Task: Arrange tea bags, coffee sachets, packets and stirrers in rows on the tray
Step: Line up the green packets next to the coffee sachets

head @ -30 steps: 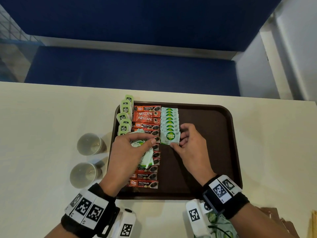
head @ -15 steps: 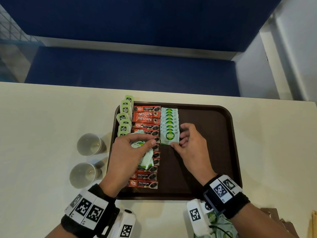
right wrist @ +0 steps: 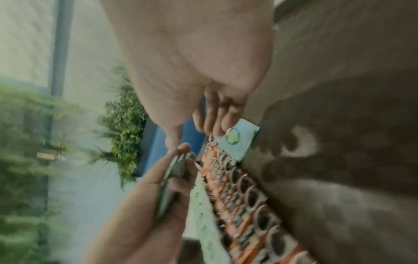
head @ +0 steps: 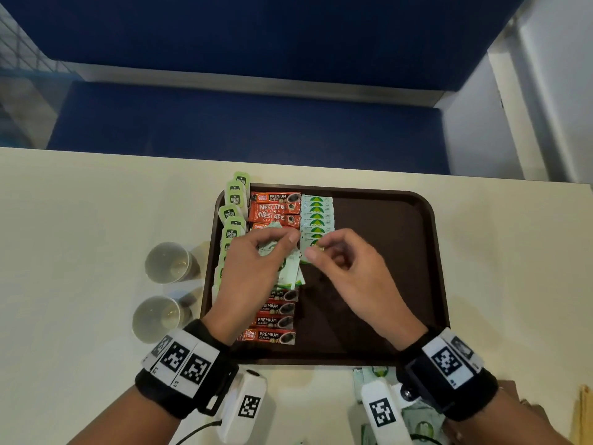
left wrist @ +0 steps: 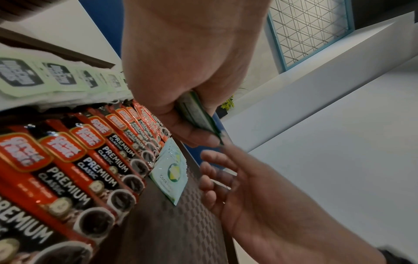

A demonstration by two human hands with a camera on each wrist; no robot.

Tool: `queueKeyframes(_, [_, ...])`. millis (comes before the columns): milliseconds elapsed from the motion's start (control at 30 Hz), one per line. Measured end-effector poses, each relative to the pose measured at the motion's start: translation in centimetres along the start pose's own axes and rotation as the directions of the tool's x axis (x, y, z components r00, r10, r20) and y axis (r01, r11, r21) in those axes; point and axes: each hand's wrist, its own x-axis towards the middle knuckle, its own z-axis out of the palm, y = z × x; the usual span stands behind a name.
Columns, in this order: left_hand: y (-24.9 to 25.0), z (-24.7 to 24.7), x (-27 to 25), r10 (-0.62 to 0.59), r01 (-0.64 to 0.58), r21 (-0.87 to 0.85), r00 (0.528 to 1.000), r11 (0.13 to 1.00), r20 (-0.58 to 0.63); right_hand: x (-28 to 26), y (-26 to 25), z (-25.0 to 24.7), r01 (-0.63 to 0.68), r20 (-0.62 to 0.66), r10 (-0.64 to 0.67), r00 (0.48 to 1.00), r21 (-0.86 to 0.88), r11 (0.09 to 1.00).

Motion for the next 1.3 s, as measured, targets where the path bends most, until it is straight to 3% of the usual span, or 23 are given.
queueKeyframes(100, [0.6,0.7,0.1,0.025,-0.025,0.004,0.999,1.000,0.022,-0.7,-1.5,0.4,-0.098,0.147,0.086,0.985,0.071,0.993])
queueKeyframes(367, [0.4,0.6,0.0,0.069,-0.069,-0.020,0.998,0.997,-0.007,-0.3,-1.5,-0.7,-0.186,0.125,0.159,0.979,0.242,0.952])
queueKeyframes(600, [-1.0,-0.4,0.0,-0.073,0.069,0.083,0.997,0.994,0.041,-0.1,0.2,-1.7,-0.165,0.091,0.143,0.986,0.331,0.929])
queueKeyframes(667, [-1.2,-0.4,-0.1,-0.088,0.082,0.132,0.995,0.988,0.040,0.0,1.0,-1.8,-0.168,0.097,0.145,0.985,0.305,0.938])
queueKeyframes(867, [-1.8,-0.8,-0.1,-0.046,0.049,0.161,0.999,0.986,-0.021,0.8,4.0,-2.0,-0.101,-0.036,0.100,0.994,-0.015,0.995])
queueKeyframes(1300, [-2.0,-1.1,-0.2,-0.048,0.052,0.142,0.998,0.989,-0.036,1.8,4.8,0.2,0.005,-0.220,-0.035,0.975,-0.132,0.991])
